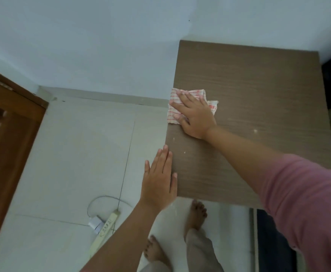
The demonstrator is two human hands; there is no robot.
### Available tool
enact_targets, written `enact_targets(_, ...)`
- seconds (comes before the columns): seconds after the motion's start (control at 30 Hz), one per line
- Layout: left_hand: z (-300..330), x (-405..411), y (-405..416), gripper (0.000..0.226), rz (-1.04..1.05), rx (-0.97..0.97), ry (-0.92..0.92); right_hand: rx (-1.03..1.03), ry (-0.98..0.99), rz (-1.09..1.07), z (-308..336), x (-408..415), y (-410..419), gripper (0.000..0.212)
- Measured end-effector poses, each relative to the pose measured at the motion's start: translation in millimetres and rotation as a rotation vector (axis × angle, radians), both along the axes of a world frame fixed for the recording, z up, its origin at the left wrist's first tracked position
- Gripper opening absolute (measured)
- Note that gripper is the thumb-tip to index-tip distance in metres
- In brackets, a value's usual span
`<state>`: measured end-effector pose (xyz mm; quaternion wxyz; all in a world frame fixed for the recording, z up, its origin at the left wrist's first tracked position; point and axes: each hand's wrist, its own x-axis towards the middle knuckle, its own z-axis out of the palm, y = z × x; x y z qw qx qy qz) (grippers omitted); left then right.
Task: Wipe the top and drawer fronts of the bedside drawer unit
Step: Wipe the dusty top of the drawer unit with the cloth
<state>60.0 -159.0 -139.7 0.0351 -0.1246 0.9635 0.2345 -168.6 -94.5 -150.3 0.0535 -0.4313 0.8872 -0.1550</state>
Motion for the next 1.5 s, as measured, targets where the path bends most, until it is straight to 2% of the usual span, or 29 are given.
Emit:
enact_targets(0.3,-5.1,37.3,-15.1,0.053,-0.015,0.055,0.105,0.006,0.014,-0.072,-1.4,76.6,21.8,0.044)
enact_targets(0.6,-7.6,47.7,-17.3,0.049,0.015,0.115,0.117,-0.02,-0.004,-0.124,-0.1,128.3,35.5,0.041)
enact_targets(0.93,-8.4,53.5,-14.5,0.036,0.137,0.221,0.184,-0.073,-0.02,-0.102,0.2,166.1,56.5,0.037)
enact_targets(1.5,-22.7,59.1,-13.0,0.024,0.183,0.203,0.388,-0.155,-0.095,0.029,-2.0,222.7,98.6,0.039)
